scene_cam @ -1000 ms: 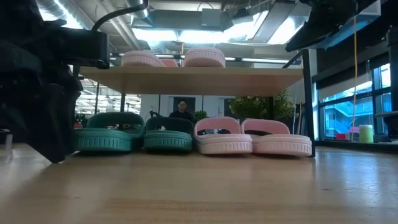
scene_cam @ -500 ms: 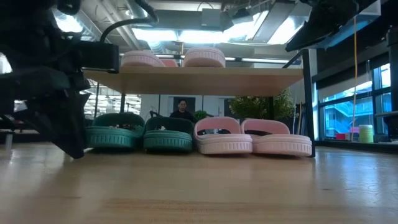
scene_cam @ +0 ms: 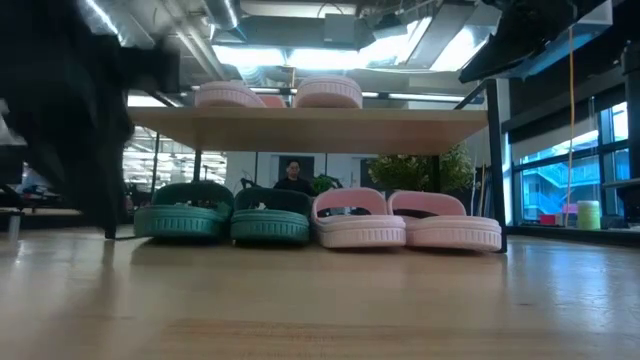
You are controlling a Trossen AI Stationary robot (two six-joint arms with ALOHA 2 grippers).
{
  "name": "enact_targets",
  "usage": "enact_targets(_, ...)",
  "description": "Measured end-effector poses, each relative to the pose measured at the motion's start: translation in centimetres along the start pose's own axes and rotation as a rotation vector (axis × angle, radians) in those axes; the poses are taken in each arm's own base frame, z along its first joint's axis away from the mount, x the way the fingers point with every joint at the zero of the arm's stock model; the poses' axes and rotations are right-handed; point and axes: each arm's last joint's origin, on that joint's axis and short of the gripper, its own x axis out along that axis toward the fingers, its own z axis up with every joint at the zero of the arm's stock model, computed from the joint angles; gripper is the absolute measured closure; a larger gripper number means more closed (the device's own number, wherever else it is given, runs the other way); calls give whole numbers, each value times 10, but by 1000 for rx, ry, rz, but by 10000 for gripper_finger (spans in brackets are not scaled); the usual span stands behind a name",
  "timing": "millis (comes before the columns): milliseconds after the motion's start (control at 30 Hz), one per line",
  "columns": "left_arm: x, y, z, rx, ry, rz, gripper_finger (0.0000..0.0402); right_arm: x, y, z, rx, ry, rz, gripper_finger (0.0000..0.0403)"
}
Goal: Pick and place slides into the shelf
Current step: Return to Home Position
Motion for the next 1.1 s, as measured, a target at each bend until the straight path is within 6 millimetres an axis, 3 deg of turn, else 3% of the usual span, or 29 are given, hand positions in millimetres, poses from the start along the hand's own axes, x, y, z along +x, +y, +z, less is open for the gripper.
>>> enact_targets(267, -75, 17, 14, -3, -252, -197, 229, 0, 0, 4, 9, -35, 1, 246)
enact_targets(533, -145, 77, 23, 65, -685, -50, 229, -13, -6, 15, -73, -152, -14, 246)
enact_targets(633, -148, 102, 16, 47, -744, -30, 229, -25, -14, 19, -70, -231, -47, 246)
enact_targets(833, -135, 149, -15, -47, -826, -104, 229, -49, -30, 8, -26, -314, -100, 246)
enact_targets(1100, -120, 193, -40, -10, -1104, -269, 229, -64, -41, -7, -44, -406, -64, 246)
